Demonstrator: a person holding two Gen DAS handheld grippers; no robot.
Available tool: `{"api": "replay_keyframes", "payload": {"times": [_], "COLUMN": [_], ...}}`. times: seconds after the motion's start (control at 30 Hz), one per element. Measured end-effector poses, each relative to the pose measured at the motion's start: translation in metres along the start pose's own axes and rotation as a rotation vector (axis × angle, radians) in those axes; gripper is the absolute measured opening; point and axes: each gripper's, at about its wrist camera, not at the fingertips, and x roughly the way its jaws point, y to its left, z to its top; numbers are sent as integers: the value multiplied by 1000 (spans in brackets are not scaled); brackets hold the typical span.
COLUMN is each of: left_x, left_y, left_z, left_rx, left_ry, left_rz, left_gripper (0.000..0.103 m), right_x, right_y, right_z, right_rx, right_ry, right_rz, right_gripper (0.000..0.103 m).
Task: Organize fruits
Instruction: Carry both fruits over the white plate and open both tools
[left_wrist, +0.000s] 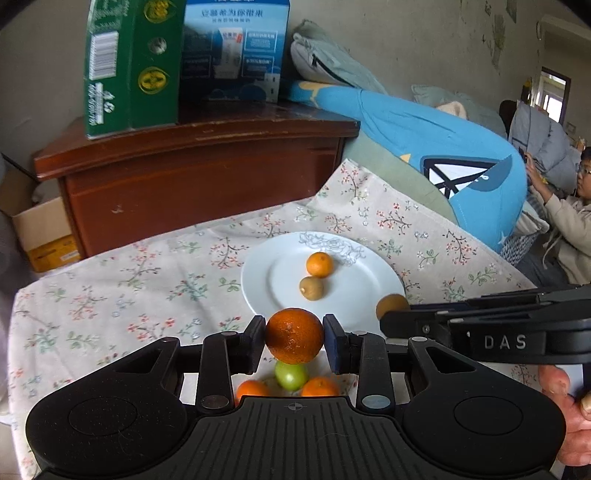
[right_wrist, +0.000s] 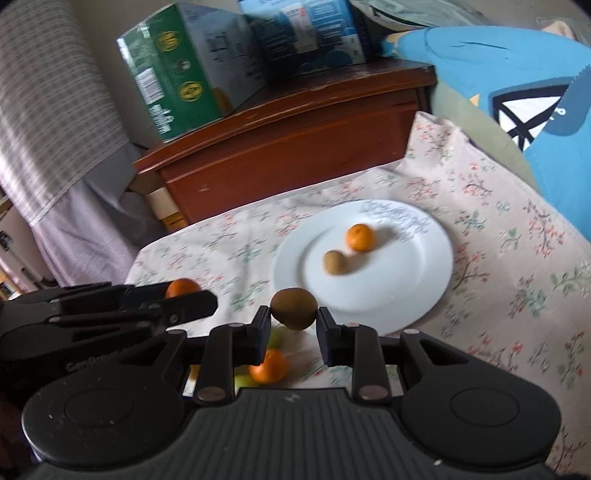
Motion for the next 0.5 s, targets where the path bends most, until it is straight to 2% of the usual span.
{"api": "replay_keyframes", "payload": {"times": [0.5], "left_x": [60], "left_y": [-4], "left_z": [10], "left_rx": [-7], "left_ry": [64], "left_rz": [-22], "left_gripper": [31], "right_x": [45], "right_y": [-25], "right_z": [13], "right_rx": [37], "right_ry": [59], "right_rz": [-110], "right_gripper": [27]}}
